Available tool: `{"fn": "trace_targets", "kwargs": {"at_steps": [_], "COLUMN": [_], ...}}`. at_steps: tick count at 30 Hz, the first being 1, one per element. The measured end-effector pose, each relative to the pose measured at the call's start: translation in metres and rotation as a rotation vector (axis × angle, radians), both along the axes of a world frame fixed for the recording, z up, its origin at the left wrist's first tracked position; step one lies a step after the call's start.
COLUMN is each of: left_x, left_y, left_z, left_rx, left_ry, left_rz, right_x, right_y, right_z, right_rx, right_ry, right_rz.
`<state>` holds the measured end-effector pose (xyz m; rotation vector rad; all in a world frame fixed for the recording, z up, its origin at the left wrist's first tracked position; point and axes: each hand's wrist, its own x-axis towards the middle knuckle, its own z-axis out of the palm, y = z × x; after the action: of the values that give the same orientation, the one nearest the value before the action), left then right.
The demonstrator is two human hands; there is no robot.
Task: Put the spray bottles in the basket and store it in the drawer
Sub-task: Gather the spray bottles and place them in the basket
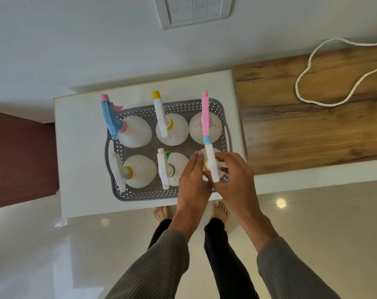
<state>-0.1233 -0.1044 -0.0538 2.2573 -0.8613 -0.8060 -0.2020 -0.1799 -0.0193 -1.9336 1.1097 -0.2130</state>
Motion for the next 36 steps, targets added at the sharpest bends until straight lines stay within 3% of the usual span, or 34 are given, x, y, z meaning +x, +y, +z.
{"fn": "trace_targets", "kwargs": {"at_steps": [6, 10, 17, 25, 30, 36], "left_x": [-0.006, -0.017, -0.024, 0.078, 0.149, 0.180], "left_y": [0.014, 0.041, 0.140, 0.284, 0.321, 0.336], "left_z": [0.009, 0.025, 0.042, 0.001, -0.043, -0.073], "left_rx": [-0.030, -0.027, -0.209, 0.017, 0.125, -0.005], "left_ry": [-0.011, -0.114, -0.276, -0.294, -0.001, 0.200], "left_rz": [0.038, 0.018, -0.054, 0.529, 0.820, 0.919], "right_x": [-0.004, -0.014, -0.035, -0.032, -0.016, -0.002], "right_y": [0.000, 0.011, 0.082, 0.153, 0.189, 0.214], "right_z": [0.005, 0.010, 0.018, -0.003, -0.020, -0.038], "right_rx": [0.026, -0.003, -0.071, -0.061, -0.075, -0.052], "right_ry": [-0.016, -0.014, -0.039, -0.030, 0.022, 0.116], "right_rz": [-0.029, -0.099, -0.129, 0.046, 0.132, 0.136]}}
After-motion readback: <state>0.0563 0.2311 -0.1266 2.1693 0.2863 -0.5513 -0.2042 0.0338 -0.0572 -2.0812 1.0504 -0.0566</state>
